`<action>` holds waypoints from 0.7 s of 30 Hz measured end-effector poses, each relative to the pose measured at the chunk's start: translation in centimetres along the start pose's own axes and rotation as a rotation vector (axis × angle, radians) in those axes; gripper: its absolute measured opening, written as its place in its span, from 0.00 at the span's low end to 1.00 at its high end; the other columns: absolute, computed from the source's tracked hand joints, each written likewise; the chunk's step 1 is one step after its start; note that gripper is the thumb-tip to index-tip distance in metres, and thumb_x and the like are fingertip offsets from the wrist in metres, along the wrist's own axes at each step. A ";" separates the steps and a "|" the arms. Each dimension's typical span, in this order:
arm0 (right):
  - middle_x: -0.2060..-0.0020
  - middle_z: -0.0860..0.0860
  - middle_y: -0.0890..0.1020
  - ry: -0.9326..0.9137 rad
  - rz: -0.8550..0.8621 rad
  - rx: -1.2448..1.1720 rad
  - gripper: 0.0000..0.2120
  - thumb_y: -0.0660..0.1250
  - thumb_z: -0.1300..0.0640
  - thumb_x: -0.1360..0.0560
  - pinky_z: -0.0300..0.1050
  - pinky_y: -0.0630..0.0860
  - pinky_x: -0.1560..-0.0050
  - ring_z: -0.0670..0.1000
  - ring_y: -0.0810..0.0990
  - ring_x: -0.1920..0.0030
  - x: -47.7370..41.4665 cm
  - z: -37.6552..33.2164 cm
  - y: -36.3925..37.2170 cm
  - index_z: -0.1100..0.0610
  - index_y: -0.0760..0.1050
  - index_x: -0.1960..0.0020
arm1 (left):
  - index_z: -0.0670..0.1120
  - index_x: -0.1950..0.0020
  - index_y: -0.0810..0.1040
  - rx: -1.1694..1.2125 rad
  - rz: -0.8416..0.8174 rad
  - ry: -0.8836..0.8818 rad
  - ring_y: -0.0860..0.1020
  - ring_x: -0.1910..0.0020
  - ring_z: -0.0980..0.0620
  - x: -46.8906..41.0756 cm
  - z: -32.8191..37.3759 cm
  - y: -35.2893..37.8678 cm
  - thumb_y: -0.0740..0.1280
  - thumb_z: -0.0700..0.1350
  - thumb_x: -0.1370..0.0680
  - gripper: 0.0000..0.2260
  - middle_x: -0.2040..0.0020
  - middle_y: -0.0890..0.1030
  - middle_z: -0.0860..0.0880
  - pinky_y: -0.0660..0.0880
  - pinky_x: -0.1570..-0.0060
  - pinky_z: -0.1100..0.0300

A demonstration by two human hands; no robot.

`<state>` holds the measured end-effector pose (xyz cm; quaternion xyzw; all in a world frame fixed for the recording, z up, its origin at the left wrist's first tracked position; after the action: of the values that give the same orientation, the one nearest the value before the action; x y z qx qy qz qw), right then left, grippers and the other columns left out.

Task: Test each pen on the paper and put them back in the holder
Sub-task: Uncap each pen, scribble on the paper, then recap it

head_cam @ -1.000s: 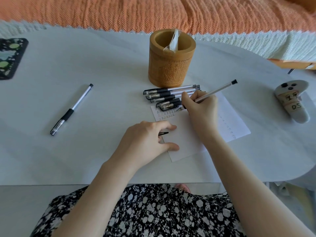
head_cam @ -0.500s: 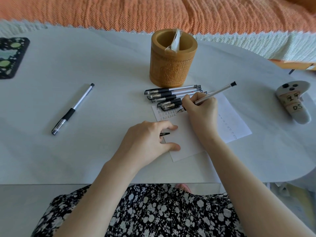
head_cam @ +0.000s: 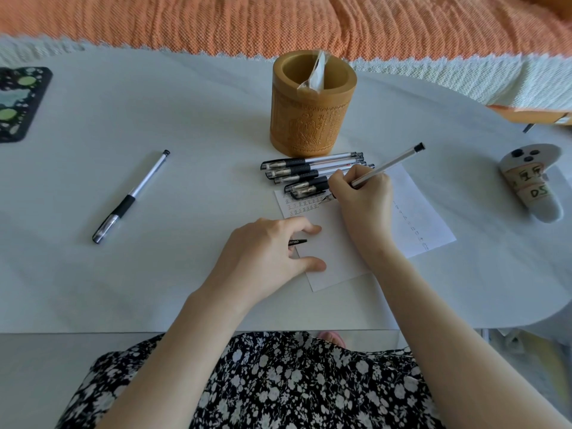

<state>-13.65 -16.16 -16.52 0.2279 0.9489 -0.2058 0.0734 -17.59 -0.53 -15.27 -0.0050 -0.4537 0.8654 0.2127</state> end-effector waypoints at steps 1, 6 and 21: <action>0.79 0.45 0.57 0.003 0.000 -0.003 0.17 0.64 0.64 0.31 0.38 0.52 0.73 0.45 0.55 0.72 -0.1 0.0 0.0 0.57 0.58 0.71 | 0.65 0.43 0.74 0.001 -0.001 0.000 0.79 0.53 0.58 0.0 0.0 0.0 0.71 0.64 0.35 0.21 0.51 0.81 0.53 0.72 0.50 0.63; 0.78 0.45 0.58 0.014 -0.009 -0.005 0.16 0.65 0.64 0.31 0.39 0.53 0.73 0.44 0.55 0.72 -0.1 0.1 0.0 0.57 0.60 0.71 | 0.65 0.42 0.74 -0.002 -0.005 -0.002 0.79 0.52 0.58 0.0 0.1 -0.1 0.71 0.64 0.34 0.21 0.51 0.81 0.54 0.72 0.50 0.62; 0.76 0.51 0.61 0.019 -0.031 -0.014 0.13 0.64 0.65 0.33 0.40 0.55 0.71 0.46 0.57 0.70 0.1 -0.1 0.0 0.63 0.61 0.71 | 0.64 0.43 0.74 0.012 -0.007 -0.011 0.79 0.52 0.57 0.1 0.2 -0.1 0.71 0.63 0.35 0.22 0.50 0.81 0.53 0.73 0.48 0.60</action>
<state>-13.73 -16.15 -16.46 0.2147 0.9543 -0.1980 0.0627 -17.67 -0.57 -15.10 0.0023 -0.4498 0.8673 0.2132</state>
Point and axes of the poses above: each hand's wrist, its own x-axis away from the middle knuckle, its own y-axis out of the palm, z = x × y, the point moved 2 cm from there along -x, towards the middle knuckle
